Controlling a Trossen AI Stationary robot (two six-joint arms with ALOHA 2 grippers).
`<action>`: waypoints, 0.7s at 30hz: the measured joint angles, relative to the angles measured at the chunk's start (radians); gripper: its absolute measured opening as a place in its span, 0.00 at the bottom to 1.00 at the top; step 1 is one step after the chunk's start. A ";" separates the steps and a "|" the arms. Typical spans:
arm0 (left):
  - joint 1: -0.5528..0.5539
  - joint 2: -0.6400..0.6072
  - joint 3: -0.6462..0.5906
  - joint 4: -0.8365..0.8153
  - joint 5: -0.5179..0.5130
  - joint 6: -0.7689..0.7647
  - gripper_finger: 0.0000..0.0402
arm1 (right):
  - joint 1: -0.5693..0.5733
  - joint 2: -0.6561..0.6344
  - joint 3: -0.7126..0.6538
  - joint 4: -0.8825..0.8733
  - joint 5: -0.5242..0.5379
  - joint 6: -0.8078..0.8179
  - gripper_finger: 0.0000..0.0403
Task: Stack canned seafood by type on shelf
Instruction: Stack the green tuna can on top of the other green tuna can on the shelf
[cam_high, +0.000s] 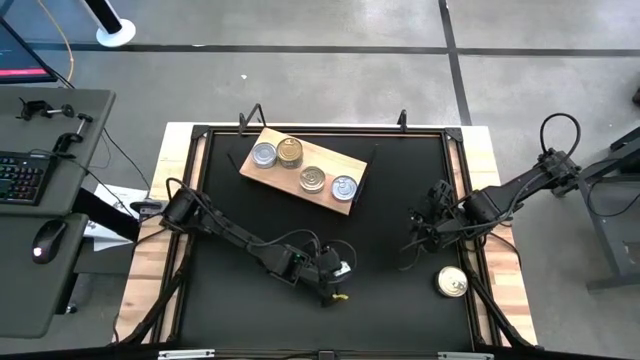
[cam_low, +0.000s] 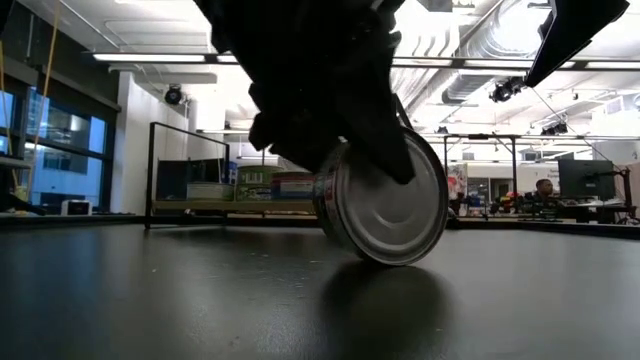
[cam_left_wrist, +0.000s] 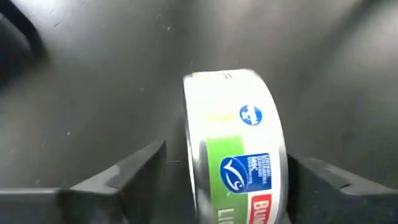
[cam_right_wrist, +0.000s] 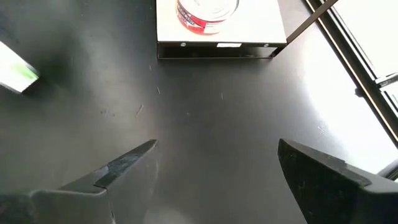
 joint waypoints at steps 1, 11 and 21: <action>0.000 0.003 0.000 0.014 0.000 -0.003 0.62 | 0.000 0.000 0.000 0.001 0.001 0.002 0.79; 0.011 -0.176 0.001 -0.183 -0.081 0.069 0.30 | 0.000 0.000 0.000 0.023 0.005 0.073 0.79; 0.034 -0.697 -0.346 -0.546 -0.641 -0.523 0.30 | -0.002 0.000 0.000 0.082 0.034 0.092 0.79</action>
